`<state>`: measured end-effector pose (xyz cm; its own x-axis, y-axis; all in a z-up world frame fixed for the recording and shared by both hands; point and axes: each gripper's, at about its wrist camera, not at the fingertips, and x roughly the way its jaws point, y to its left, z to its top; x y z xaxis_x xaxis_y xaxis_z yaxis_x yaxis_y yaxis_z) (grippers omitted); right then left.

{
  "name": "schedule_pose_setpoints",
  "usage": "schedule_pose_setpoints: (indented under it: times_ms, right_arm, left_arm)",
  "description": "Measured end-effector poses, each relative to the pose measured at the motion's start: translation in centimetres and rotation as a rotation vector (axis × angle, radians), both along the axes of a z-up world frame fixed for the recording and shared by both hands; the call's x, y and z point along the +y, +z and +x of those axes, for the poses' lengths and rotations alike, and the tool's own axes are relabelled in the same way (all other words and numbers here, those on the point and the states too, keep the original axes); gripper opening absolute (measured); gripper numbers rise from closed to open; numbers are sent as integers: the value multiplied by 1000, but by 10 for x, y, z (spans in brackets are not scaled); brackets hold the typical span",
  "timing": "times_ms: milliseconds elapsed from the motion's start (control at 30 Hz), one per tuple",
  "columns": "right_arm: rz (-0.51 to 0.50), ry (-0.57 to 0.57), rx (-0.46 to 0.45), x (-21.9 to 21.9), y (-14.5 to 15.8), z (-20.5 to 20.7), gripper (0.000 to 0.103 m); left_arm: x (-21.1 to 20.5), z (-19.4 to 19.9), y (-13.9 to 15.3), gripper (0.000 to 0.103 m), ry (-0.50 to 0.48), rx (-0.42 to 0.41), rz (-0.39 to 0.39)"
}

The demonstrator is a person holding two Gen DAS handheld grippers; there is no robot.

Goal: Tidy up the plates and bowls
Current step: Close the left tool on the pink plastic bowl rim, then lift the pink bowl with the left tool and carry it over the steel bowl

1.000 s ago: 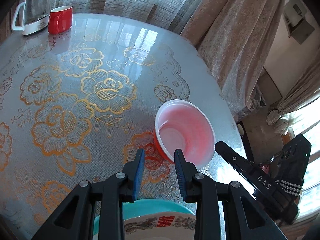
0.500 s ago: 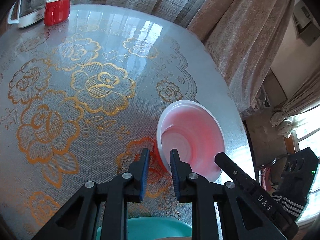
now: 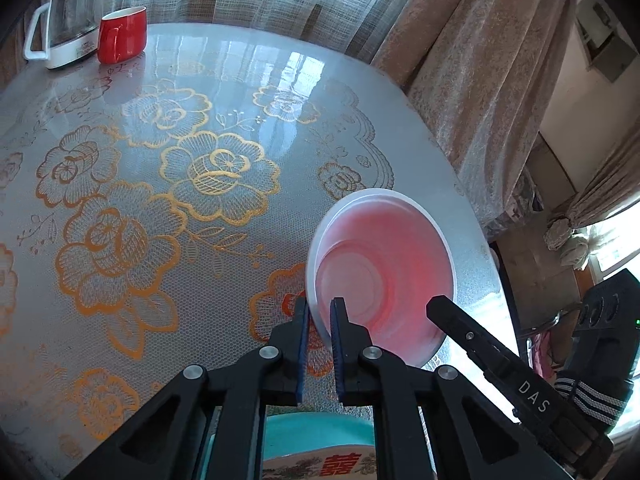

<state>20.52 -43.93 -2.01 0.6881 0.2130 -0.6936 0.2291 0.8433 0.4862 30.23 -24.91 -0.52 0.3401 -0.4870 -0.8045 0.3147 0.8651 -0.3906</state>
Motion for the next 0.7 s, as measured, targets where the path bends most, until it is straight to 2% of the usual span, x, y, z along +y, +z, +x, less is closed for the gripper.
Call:
schedule_pose_setpoints:
  times_ms: [700]
  right_arm:
    - [-59,140,-81,69,42,-29,13]
  left_arm:
    - [78,-68,52,11,6,-164,3]
